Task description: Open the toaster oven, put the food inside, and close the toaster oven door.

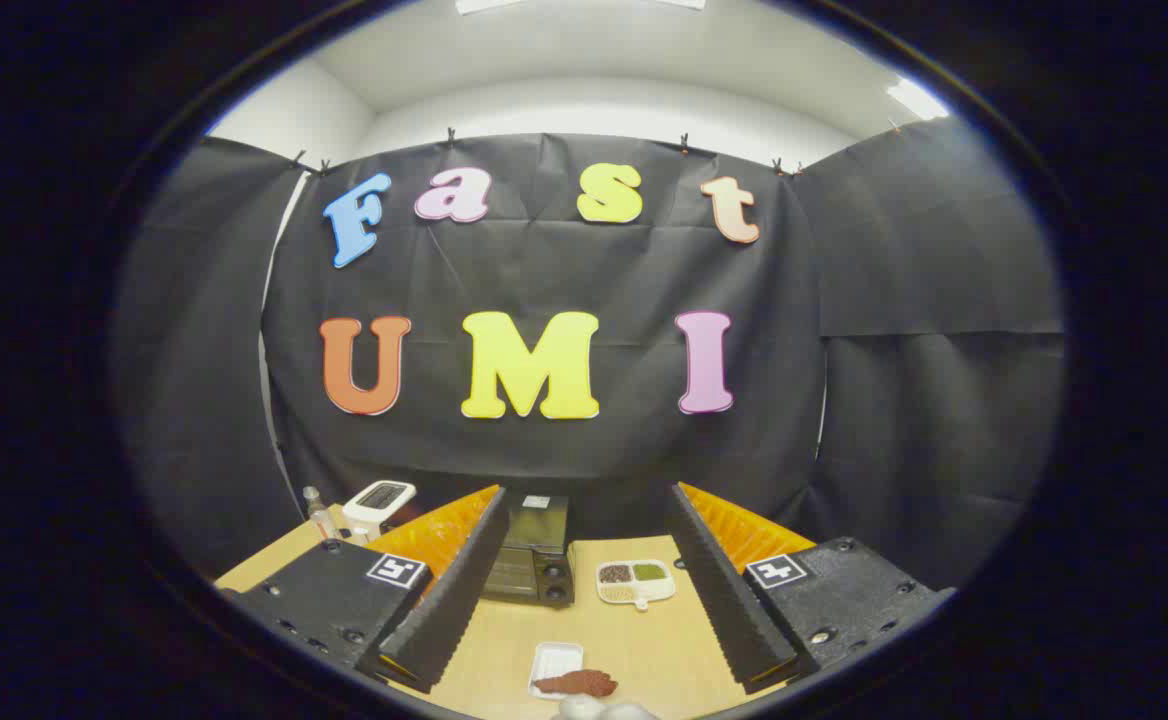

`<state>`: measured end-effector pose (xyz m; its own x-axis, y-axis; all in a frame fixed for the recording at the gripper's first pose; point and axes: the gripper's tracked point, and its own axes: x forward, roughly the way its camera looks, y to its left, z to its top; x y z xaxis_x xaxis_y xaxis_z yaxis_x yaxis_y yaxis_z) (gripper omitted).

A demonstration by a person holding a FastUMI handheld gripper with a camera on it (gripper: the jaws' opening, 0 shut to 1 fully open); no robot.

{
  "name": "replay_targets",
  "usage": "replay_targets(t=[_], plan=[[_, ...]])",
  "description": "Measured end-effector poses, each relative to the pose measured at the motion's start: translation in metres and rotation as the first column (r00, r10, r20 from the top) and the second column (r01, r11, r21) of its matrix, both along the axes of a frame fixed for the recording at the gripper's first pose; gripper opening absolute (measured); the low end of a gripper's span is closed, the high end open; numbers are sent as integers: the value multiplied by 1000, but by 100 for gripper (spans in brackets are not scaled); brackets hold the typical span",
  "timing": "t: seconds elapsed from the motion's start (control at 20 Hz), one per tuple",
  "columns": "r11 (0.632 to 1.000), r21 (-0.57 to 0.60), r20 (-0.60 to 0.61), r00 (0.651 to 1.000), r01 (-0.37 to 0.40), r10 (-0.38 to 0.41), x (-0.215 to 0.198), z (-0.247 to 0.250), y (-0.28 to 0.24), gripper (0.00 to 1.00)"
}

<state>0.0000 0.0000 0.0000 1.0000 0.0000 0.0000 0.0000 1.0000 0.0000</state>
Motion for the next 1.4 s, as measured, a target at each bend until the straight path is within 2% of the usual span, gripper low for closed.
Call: replay_targets(t=[0.45,0.7,0.85,1.0,1.4], plan=[[999,-27,2,1000,29,-29,-3,-7,23,100],[999,-18,2,999,40,-40,13,-9,46,100],[999,-20,-26,999,45,-46,37,-25,58,100],[1000,6,-81,997,18,-18,69,-49,78,100],[999,16,-206,978,-31,33,173,-126,133,100]])
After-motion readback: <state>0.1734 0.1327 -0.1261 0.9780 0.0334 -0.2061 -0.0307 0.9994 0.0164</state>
